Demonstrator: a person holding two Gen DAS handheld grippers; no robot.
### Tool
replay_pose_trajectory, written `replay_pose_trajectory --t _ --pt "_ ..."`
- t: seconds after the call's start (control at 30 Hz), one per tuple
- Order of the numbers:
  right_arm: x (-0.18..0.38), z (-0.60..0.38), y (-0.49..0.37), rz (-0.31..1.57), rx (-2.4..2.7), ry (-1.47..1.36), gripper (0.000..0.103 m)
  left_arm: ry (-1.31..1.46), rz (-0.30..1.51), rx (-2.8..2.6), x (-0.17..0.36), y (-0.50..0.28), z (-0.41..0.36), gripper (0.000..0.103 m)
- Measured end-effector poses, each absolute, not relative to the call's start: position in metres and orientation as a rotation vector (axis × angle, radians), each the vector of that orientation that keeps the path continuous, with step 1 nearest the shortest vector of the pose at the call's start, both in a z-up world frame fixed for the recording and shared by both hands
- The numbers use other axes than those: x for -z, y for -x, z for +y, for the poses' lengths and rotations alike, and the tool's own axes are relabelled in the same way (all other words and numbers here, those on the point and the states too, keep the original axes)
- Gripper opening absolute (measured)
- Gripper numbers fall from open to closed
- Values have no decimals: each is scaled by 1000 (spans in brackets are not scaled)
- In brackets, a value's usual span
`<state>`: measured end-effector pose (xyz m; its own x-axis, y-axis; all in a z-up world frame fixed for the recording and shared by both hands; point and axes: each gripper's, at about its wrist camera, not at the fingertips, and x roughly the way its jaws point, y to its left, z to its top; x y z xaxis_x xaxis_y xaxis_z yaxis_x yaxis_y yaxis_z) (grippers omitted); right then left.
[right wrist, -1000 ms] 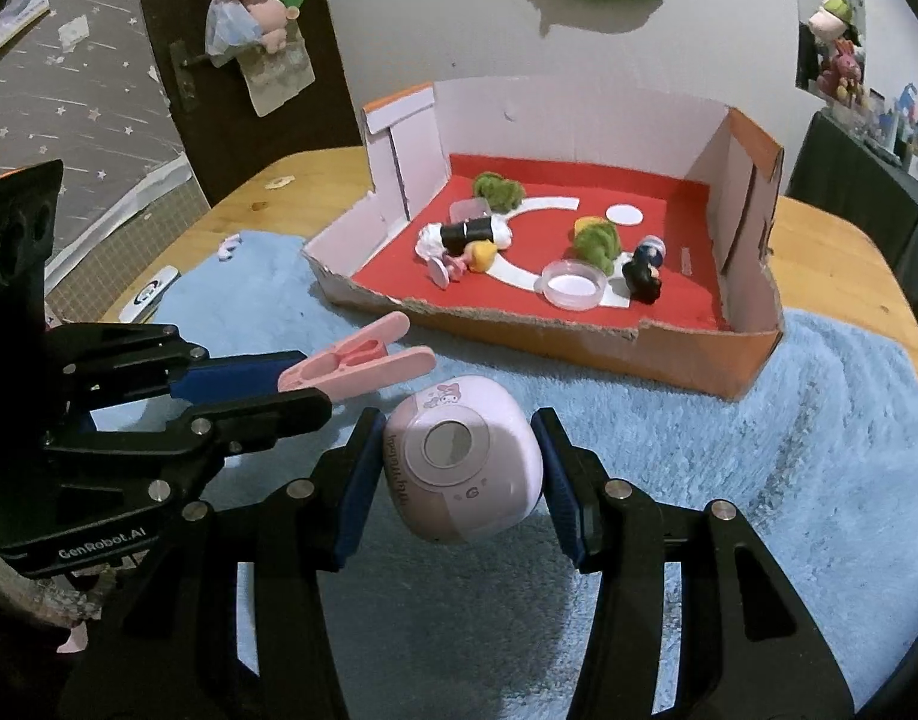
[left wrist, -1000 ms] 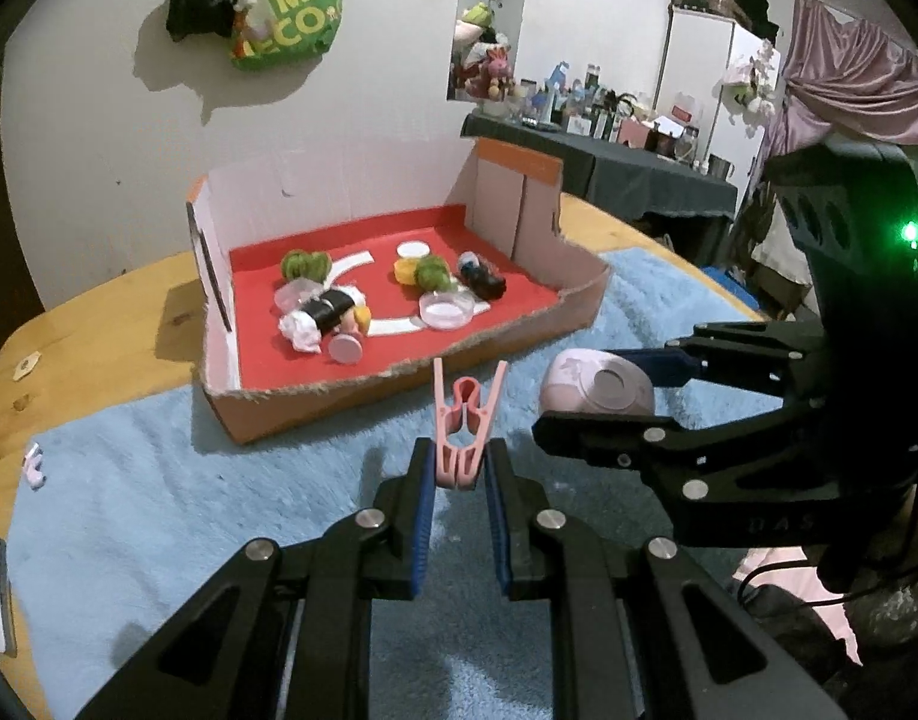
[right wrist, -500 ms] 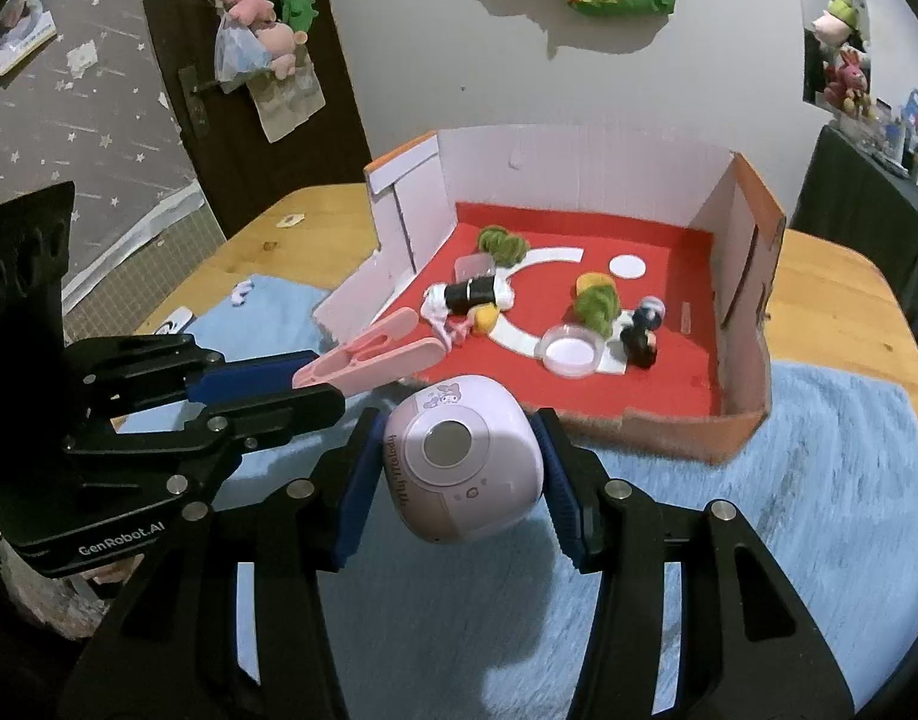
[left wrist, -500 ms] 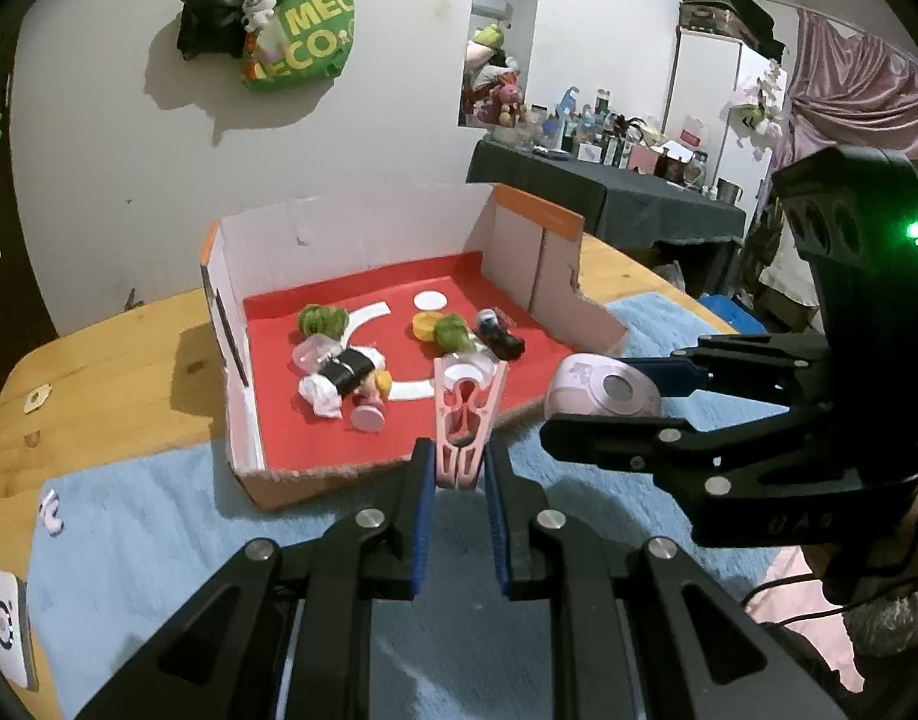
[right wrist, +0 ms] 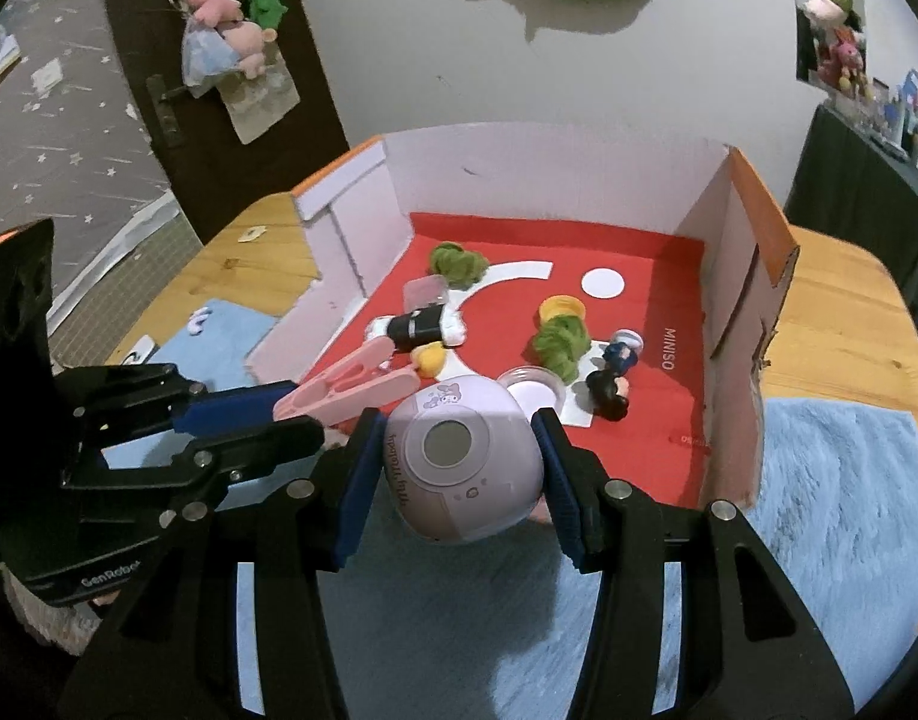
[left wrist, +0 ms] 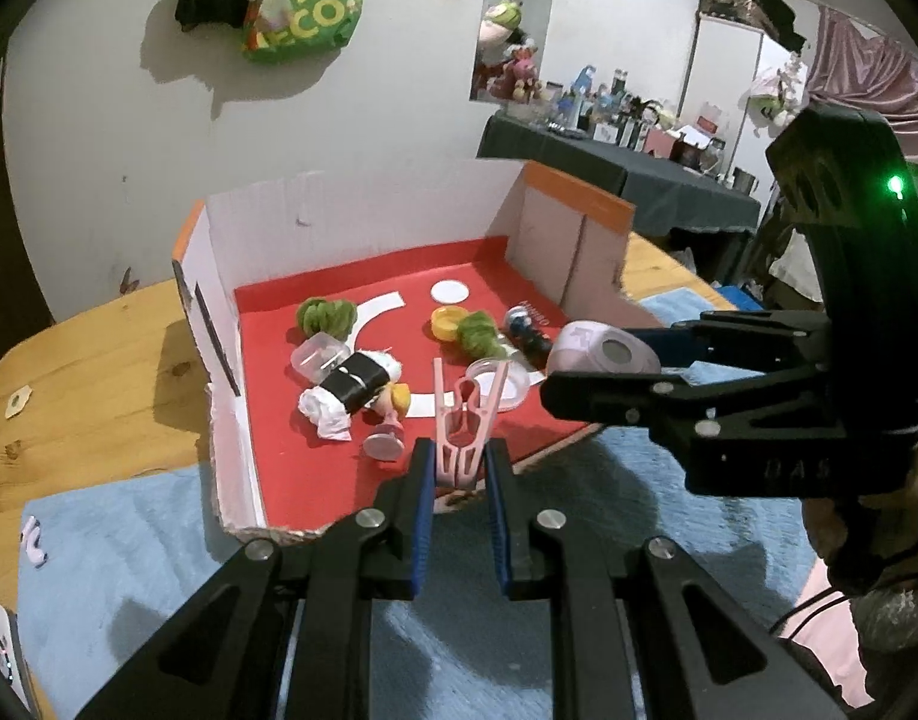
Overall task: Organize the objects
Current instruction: 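Carry the clip and pink toy with both tools into the red-lined box, then lower the clip and pink toy onto the red floor and open both tools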
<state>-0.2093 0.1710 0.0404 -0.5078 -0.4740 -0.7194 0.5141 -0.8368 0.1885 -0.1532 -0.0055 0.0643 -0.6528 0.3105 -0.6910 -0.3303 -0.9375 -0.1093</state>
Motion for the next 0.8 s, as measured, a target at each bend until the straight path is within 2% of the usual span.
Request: replay_pose_trajectory --t 0.8 --pt "5 164 263 65 2282 -1289 48 1246 42 -2535 -29 199 -13 17"
